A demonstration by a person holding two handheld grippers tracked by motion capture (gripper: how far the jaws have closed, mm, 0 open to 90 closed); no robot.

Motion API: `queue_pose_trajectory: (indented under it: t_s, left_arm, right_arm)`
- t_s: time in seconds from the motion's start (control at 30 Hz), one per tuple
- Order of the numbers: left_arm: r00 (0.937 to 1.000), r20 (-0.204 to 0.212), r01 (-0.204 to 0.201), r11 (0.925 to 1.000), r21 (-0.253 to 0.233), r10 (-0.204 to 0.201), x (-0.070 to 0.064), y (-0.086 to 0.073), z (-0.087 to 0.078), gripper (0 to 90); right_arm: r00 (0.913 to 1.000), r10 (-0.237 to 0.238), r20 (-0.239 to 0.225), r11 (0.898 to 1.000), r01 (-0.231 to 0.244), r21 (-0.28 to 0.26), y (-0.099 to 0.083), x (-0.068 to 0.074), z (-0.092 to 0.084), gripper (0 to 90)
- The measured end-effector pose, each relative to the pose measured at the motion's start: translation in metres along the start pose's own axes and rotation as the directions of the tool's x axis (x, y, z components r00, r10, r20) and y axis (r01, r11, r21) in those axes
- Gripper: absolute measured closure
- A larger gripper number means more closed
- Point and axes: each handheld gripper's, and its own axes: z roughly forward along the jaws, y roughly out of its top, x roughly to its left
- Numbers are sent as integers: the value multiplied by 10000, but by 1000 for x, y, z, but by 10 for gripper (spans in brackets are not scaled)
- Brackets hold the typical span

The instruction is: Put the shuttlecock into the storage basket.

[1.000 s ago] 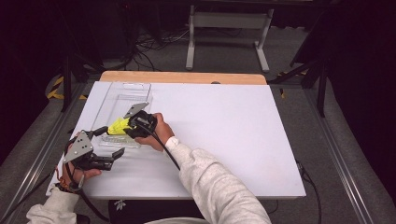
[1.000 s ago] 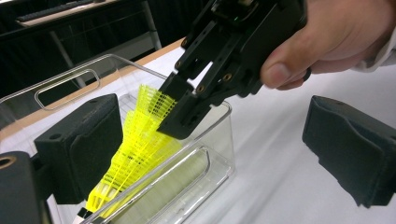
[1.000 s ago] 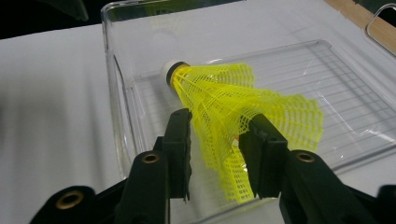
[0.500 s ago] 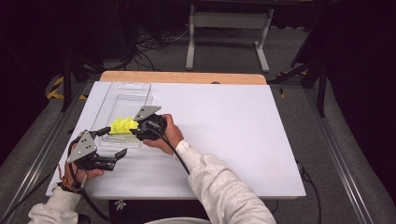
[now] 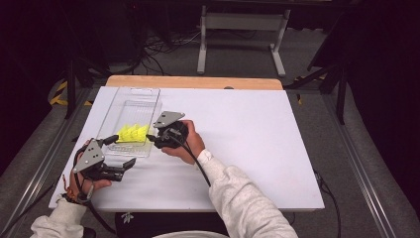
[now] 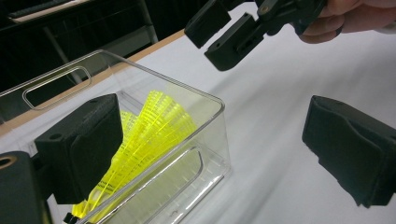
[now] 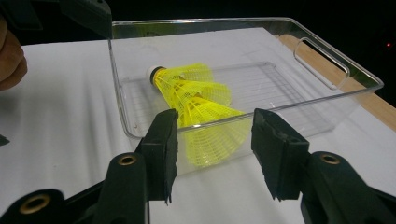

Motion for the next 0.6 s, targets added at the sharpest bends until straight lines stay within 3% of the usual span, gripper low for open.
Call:
queue_pose_trajectory:
  t_s: [0.3,0.6]
  left_arm:
    - [10000,-38,-52,10000,30,52,0,0,0,60]
    - [10000,-48,-30,10000,45,30,0,0,0,60]
  right_arm:
    - [9997,1,233,9999,1,-121,-3,-3,-9,494]
    - [9981,-193,588,9998,191,27,-11,-4,-12,385]
